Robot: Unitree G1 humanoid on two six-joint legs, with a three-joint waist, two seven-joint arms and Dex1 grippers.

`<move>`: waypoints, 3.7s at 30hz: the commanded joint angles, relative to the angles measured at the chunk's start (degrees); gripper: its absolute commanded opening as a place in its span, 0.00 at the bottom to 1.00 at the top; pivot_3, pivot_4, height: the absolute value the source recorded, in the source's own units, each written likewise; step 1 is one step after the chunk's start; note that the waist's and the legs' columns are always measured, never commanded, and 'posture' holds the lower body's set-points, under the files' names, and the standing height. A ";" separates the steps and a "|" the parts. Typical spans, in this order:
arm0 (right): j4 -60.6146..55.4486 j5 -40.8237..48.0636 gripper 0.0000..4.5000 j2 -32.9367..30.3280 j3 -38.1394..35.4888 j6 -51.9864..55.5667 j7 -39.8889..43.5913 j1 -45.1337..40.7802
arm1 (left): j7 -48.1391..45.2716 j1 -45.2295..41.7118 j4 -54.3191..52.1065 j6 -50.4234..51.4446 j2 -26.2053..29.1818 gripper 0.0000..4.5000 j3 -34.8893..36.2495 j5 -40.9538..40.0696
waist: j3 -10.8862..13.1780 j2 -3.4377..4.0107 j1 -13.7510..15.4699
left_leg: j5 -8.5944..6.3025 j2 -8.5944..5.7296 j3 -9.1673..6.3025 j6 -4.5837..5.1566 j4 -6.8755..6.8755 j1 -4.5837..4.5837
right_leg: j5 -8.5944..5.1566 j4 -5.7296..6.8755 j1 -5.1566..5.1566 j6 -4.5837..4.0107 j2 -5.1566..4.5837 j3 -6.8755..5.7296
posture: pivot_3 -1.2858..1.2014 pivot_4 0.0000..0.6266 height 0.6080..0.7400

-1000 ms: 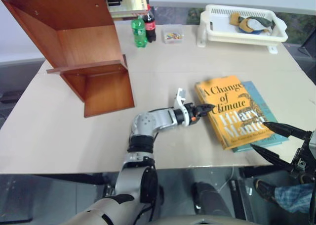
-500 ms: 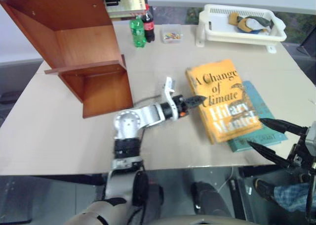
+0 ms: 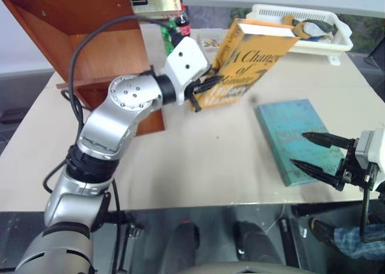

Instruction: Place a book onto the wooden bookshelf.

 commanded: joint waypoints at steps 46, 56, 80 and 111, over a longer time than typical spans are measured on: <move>46.99 -14.06 0.72 18.20 26.19 -22.25 16.79 -49.45 | -50.00 -16.83 -5.41 14.70 40.08 0.12 3.98 27.62 | 0.56 0.30 -1.59 | 0.02 0.16 0.00 0.00 0.31 -0.83 | 0.04 0.86 -1.14 0.24 0.13 -0.03 | 0.52 0.24 1.00; 46.64 -8.65 0.72 19.06 22.17 -16.90 15.46 -54.13 | -45.28 13.54 -15.59 23.25 45.28 0.12 25.62 23.69 | 0.58 0.34 -4.62 | 0.01 0.28 0.24 0.01 0.28 -0.65 | -0.09 1.59 -1.50 0.00 0.35 0.30 | 0.52 0.24 1.00; 43.05 -2.15 0.72 21.60 19.37 -12.09 13.46 -54.73 | -31.17 29.80 -16.19 16.01 42.47 0.84 39.81 18.98 | 0.58 0.35 -4.52 | 0.02 0.35 0.17 0.00 0.32 -0.64 | -0.10 1.80 -1.53 -0.07 0.45 0.27 | 0.52 0.24 1.00; 35.14 -8.48 0.72 11.07 19.43 -6.84 11.41 -44.81 | -1.30 35.64 -42.91 43.42 -23.36 0.63 44.32 -13.78 | 0.18 0.27 -1.82 | 0.02 0.24 -0.17 -0.02 0.97 -0.55 | 0.02 1.81 -0.99 -0.04 0.21 -0.03 | 0.52 0.24 1.00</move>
